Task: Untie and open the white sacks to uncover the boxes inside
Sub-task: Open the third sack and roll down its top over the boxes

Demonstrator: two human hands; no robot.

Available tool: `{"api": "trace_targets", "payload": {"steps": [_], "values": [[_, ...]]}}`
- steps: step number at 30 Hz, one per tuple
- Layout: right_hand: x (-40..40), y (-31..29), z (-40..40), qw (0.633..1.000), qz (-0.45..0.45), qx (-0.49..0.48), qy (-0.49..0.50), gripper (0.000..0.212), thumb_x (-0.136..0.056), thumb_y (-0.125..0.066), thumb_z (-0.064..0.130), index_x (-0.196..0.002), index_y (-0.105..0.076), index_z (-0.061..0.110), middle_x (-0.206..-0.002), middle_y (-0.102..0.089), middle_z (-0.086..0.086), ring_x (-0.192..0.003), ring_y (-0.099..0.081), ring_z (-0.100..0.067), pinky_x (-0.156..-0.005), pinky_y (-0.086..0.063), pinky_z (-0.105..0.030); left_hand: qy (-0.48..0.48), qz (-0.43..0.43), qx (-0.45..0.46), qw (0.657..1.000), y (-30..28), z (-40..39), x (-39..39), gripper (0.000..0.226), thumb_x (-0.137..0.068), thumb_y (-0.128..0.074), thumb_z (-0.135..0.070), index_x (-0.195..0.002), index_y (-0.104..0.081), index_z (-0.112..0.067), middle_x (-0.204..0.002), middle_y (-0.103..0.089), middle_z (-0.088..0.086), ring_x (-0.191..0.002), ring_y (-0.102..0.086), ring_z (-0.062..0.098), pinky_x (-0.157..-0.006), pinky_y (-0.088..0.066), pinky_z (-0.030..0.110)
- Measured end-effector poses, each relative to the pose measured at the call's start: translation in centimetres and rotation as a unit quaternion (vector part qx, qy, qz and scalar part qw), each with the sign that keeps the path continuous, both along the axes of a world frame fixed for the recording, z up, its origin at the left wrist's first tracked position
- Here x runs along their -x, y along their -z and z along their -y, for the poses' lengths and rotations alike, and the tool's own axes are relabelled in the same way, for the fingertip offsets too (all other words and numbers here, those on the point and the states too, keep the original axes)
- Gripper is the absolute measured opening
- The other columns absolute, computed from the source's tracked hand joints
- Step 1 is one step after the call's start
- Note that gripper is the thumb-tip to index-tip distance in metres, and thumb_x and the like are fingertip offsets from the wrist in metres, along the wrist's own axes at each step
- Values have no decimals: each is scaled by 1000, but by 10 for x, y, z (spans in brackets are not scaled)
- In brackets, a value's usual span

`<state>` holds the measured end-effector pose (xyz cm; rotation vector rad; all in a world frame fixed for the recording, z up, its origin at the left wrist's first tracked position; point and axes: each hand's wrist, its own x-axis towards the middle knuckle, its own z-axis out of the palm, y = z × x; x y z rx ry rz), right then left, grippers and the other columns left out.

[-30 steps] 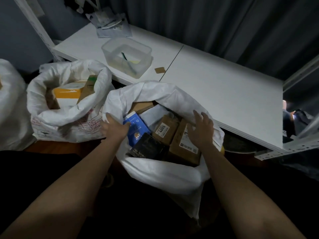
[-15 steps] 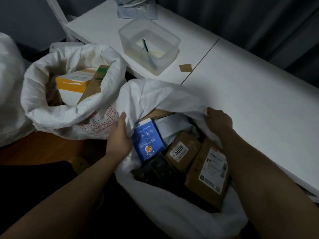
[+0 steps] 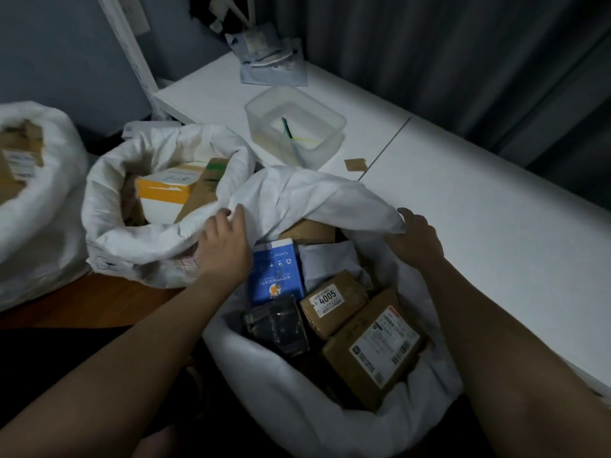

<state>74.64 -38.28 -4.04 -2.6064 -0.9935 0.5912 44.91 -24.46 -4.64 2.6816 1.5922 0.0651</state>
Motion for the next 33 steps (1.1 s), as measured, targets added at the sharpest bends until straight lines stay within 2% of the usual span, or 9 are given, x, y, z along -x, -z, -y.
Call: {"api": "trace_targets", "payload": {"steps": [8,13,18,21,24,27,29,31,33], "values": [[17,-23,-102,969,50,-171,-173,41,-102,-37,24,-140,-46,12,-144,-47,-10,-134,-40,-27,-111,-30,-37,91,76,2,993,-31,-86,-63,35,-97,-40,-18,-124,-49,3,-123,-52,26,-110,-49,41,-92,-29,40],[23,-4,-180,977,-3,-38,-211,52,-101,-35,41,-146,-37,16,-150,-39,-11,-138,-35,-28,-113,-26,-43,70,129,210,967,-17,-137,-105,48,-104,-27,-29,-128,-42,10,-133,-45,31,-123,-44,38,-100,-31,37],[7,26,-201,971,-85,136,-177,107,-72,-20,90,-145,-39,14,-149,-40,-12,-133,-41,-30,-111,-28,-47,54,32,333,941,-1,-153,-128,71,-101,-15,-50,-136,-45,4,-142,-43,23,-132,-39,33,-107,-26,34],[3,20,-192,977,-78,72,-183,88,-79,-37,81,-127,-57,10,-130,-58,-7,-113,-55,-24,-96,-42,-37,51,1,374,926,1,-150,-129,80,-96,-14,-62,-141,-41,-2,-148,-38,17,-135,-37,29,-109,-24,32],[5,-3,-176,977,-73,-63,-188,51,-85,-50,67,-96,-65,19,-92,-59,9,-88,-54,-14,-73,-41,-27,67,66,442,892,-13,-144,-123,92,-82,-18,-80,-142,-43,-14,-146,-42,7,-130,-43,23,-111,-28,32],[12,-26,-156,965,-34,-136,-222,39,-84,-56,61,-69,-51,26,-66,-51,10,-66,-50,-7,-58,-33,-25,155,90,480,859,-33,-132,-107,74,-78,-54,-69,-136,-46,-23,-131,-54,-7,-115,-52,12,-102,-38,26],[18,-38,-143,960,-64,-116,-245,41,-80,-63,59,-73,-52,20,-67,-52,7,-64,-50,-6,-59,-35,-28,204,59,450,867,-40,-125,-93,61,-73,-75,-50,-125,-52,-27,-115,-61,-10,-104,-57,8,-92,-44,20],[28,-48,-127,952,-109,-16,-286,46,-72,-75,54,-97,-52,24,-87,-58,8,-78,-54,-9,-62,-38,-26,220,63,416,880,-44,-119,-82,39,-71,-80,-42,-100,-57,-31,-92,-62,-15,-84,-58,1,-71,-44,11],[42,-57,-109,932,-101,81,-338,82,-68,-83,46,-134,-39,28,-119,-57,3,-105,-55,-15,-75,-43,-25,237,86,402,881,-49,-113,-74,28,-71,-81,-36,-84,-56,-32,-80,-62,-15,-71,-58,-3,-59,-41,8]]}}
